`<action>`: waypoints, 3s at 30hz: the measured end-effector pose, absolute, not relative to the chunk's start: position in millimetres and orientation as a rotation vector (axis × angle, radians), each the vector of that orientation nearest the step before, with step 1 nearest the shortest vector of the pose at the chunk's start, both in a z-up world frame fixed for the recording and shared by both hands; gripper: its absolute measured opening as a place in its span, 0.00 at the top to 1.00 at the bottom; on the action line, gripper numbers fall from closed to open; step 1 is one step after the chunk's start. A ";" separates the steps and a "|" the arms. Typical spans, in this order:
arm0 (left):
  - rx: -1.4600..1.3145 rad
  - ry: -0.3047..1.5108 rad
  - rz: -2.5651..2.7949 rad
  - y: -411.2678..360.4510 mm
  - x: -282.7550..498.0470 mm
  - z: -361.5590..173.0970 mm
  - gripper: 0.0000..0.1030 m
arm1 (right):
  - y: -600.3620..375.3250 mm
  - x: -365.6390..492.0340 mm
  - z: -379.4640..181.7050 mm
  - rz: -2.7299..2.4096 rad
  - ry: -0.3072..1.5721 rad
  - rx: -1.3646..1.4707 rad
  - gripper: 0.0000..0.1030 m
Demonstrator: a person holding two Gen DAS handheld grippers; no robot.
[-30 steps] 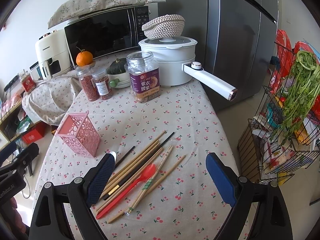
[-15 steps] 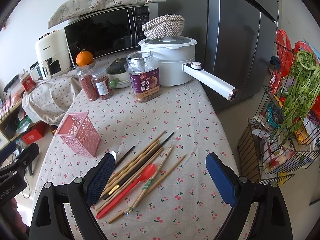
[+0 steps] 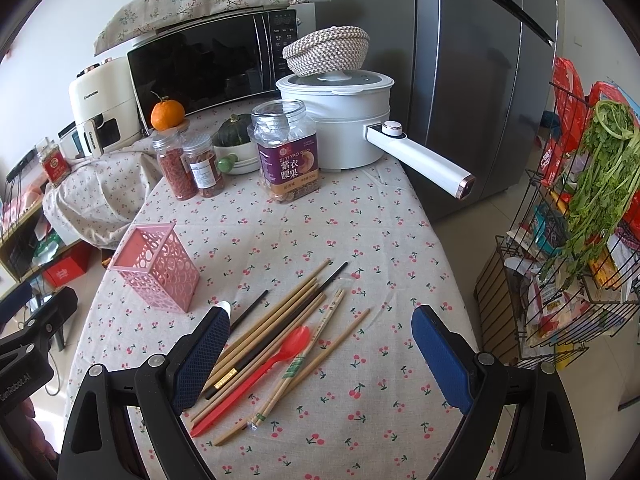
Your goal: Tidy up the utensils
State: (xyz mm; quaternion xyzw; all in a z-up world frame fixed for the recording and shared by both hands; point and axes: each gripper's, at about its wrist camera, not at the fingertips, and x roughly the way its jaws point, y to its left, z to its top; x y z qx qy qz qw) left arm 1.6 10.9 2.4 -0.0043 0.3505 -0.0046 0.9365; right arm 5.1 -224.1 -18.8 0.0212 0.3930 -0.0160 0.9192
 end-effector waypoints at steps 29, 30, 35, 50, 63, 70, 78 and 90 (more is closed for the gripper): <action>0.055 0.762 -0.166 -6.9 15.0 -3.2 0.00 | -234.9 13.2 -20.9 -0.053 0.830 0.056 0.09; 0.049 0.775 -0.183 -7.7 16.8 -4.5 0.00 | -235.9 14.9 -22.0 -0.057 0.835 0.057 0.09; 0.081 0.857 -0.279 -21.5 30.5 -18.1 0.02 | -241.6 25.0 -28.1 -0.059 0.874 0.063 0.09; 0.100 1.237 -0.345 -71.7 103.0 -116.0 0.35 | -268.4 52.8 -66.3 -0.056 1.067 0.107 0.09; 0.067 1.289 -0.301 -70.4 123.0 -137.4 0.62 | -272.1 56.3 -73.9 -0.078 1.094 0.067 0.09; 0.017 1.185 -0.323 -61.1 114.5 -106.0 0.63 | -276.5 75.5 -82.2 -0.073 1.134 0.084 0.09; -0.064 1.036 -0.372 -47.8 101.6 -60.3 0.63 | -289.7 110.6 -121.6 -0.109 1.258 0.208 0.27; -0.099 0.970 -0.385 -18.7 82.3 -41.2 0.63 | -248.6 123.0 -149.5 -0.126 1.312 0.066 0.80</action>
